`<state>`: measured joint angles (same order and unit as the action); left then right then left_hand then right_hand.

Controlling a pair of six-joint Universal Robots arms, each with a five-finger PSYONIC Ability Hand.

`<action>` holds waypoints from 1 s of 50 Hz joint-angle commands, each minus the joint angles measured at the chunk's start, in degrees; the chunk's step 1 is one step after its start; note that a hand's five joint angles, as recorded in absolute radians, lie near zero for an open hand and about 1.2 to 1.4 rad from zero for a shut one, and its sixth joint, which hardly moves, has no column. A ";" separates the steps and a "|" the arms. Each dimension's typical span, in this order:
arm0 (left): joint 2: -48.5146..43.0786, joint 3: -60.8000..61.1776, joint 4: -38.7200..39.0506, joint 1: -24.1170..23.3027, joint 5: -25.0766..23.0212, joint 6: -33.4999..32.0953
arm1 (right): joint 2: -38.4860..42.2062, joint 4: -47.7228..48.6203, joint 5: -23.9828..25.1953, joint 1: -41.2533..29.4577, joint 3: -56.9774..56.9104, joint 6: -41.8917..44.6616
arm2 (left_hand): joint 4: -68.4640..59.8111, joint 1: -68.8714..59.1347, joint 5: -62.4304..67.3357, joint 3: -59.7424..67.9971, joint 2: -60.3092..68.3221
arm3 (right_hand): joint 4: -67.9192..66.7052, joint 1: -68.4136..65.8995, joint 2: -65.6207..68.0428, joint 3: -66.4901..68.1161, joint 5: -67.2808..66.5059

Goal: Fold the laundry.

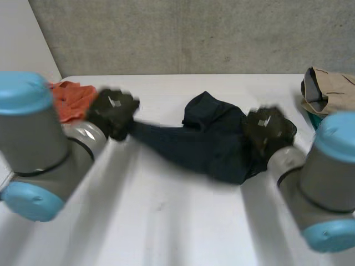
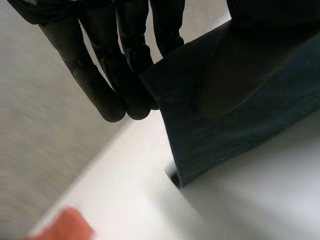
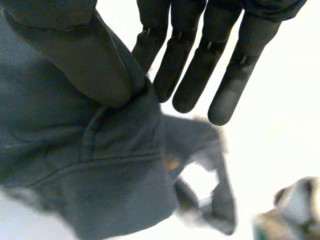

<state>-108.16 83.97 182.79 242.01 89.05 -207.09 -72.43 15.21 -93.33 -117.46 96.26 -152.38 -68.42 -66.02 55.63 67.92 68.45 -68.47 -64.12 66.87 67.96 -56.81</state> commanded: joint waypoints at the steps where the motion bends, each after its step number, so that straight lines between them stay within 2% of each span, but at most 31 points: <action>1: 15.87 -1.35 -4.98 -1.10 -1.07 6.61 | -8.69 -14.14 3.67 2.68 -11.69 5.95 | -11.58 -13.98 14.37 12.08 11.55 | -11.53 -15.88 13.13 12.04 -13.19; 6: 12.90 -1.18 -7.27 -3.29 -3.10 6.70 | -3.43 -24.78 8.33 4.87 -17.67 5.77 | -11.58 -13.98 14.37 12.08 11.55 | -11.53 -15.88 13.13 12.04 -13.19; 11: 3.16 -2.93 -8.94 -3.91 0.05 5.83 | 4.12 -31.55 10.09 5.67 -23.55 5.77 | -11.58 -13.98 14.37 12.08 11.55 | -11.53 -15.88 13.13 12.04 -13.19; 16: -4.59 -10.21 -7.01 -2.95 4.11 4.07 | 11.43 -29.63 8.95 5.23 -29.89 6.21 | -11.58 -13.98 14.37 12.08 11.55 | -11.53 -15.88 13.13 12.04 -13.19; 19: -7.23 -17.94 -3.42 -2.16 4.46 3.54 | 16.00 -26.04 6.58 4.09 -37.00 6.39 | -11.58 -13.98 14.37 12.08 11.55 | -11.53 -15.88 13.13 12.04 -13.19; 23: -6.10 -29.36 6.40 -0.93 2.88 4.50 | 19.43 -14.71 2.89 3.29 -48.25 6.22 | -11.58 -13.98 14.37 12.08 11.55 | -11.53 -15.88 13.13 12.04 -13.19; 24: -5.66 -30.87 7.74 -0.92 2.79 4.77 | 19.44 -8.16 2.89 3.29 -51.40 6.21 | -11.58 -13.98 14.37 12.08 11.55 | -11.53 -15.88 13.13 12.04 -13.19; 26: -4.61 -32.99 10.99 -0.84 2.70 5.38 | 18.91 -2.06 3.76 3.29 -53.18 6.04 | -11.58 -13.98 14.37 12.08 11.55 | -11.53 -15.88 13.13 12.04 -13.19; 27: -3.47 -34.30 13.45 -0.84 2.70 5.99 | 18.04 4.58 5.85 3.47 -53.71 5.52 | -11.58 -13.98 14.37 12.08 11.55 | -11.53 -15.88 13.13 12.04 -13.19; 29: -2.41 -35.10 15.04 -0.92 2.88 6.70 | 17.24 10.34 8.85 3.56 -54.07 5.07 | -11.58 -13.98 14.37 12.08 11.55 | -11.53 -15.88 13.13 12.04 -13.19; 30: -1.45 -35.10 15.40 -1.01 3.14 7.05 | 16.80 12.97 12.60 3.30 -53.98 4.64 | -11.58 -13.98 14.37 12.08 11.55 | -11.53 -15.88 13.13 12.04 -13.19; 34: 0.75 -31.17 10.51 -0.93 3.23 7.67 | 16.36 10.21 18.51 3.91 -54.59 3.49 | -11.58 -13.98 14.37 12.08 11.55 | -11.53 -15.88 13.13 12.04 -13.19; 40: 3.57 -19.22 4.86 0.48 3.58 7.32 | 16.62 1.94 22.22 5.05 -53.46 2.08 | -11.58 -13.98 14.37 12.08 11.55 | -11.53 -15.88 13.13 12.04 -13.19; 45: 4.54 -4.56 4.50 1.62 3.41 7.32 | 17.67 -4.56 27.75 5.75 -45.40 4.09 | -11.58 -13.98 14.37 12.08 11.55 | -11.53 -15.88 13.13 12.04 -13.19; 50: 2.70 5.22 6.17 1.80 3.06 7.23 | 19.08 -7.21 29.34 5.32 -33.35 9.55 | -11.58 -13.98 14.37 12.08 11.55 | -11.53 -15.88 13.13 12.04 -13.19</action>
<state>-103.79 77.90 187.27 243.43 92.55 -199.70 -54.93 11.59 -66.19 -111.86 50.46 -148.15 -68.67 -66.02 56.30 68.13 68.66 -68.66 -64.12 67.29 68.22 -58.06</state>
